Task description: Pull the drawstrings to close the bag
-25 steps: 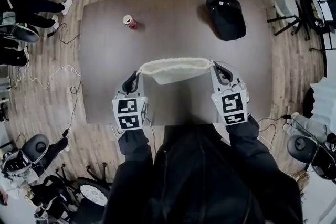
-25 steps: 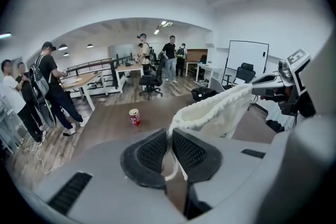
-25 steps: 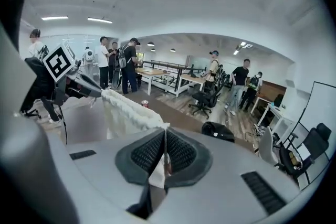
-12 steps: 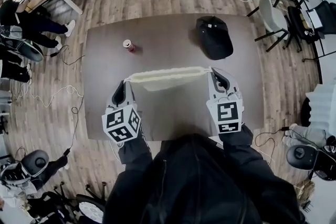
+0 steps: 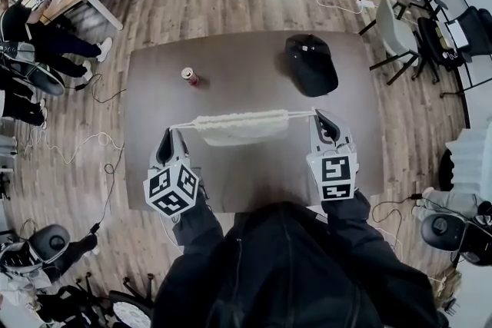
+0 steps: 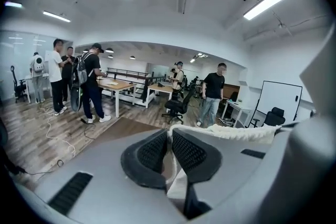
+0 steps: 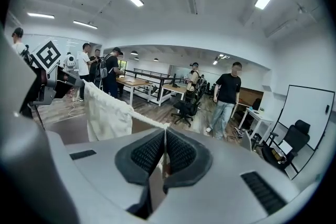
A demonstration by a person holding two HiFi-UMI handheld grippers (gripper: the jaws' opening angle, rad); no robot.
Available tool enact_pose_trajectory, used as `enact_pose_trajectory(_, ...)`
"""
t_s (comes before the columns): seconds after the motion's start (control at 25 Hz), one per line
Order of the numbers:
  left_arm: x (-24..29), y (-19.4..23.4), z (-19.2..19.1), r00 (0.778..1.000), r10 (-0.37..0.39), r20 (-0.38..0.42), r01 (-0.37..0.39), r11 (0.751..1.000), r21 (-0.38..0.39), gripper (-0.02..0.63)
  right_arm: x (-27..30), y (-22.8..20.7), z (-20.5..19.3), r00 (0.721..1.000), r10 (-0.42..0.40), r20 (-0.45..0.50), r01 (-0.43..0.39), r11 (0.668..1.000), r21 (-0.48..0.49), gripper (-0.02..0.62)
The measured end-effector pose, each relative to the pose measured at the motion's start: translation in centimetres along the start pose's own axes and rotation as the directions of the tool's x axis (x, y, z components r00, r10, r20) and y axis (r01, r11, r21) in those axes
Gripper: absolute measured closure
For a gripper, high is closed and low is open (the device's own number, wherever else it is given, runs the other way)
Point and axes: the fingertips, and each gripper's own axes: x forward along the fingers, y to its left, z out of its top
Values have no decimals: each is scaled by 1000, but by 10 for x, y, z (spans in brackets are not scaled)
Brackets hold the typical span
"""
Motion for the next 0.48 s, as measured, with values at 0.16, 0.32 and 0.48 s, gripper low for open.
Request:
enact_pose_trajectory(0.16, -4, 8, 4, 999, 30, 21, -30, 999, -27, 549, -5, -10, -1, 1000, -21, -4, 21, 1000, 9, 566)
enact_pose_trajectory(0.32, -11, 21, 12, 996, 70, 48, -68, 997, -47, 549, -10, -19, -4, 999, -52, -10, 53, 998, 26, 566)
enact_pose_trajectory(0.48, -14, 31, 17, 993, 102, 66, -98, 993, -59, 549, -11, -26, -8, 996, -86, -13, 86, 996, 29, 566)
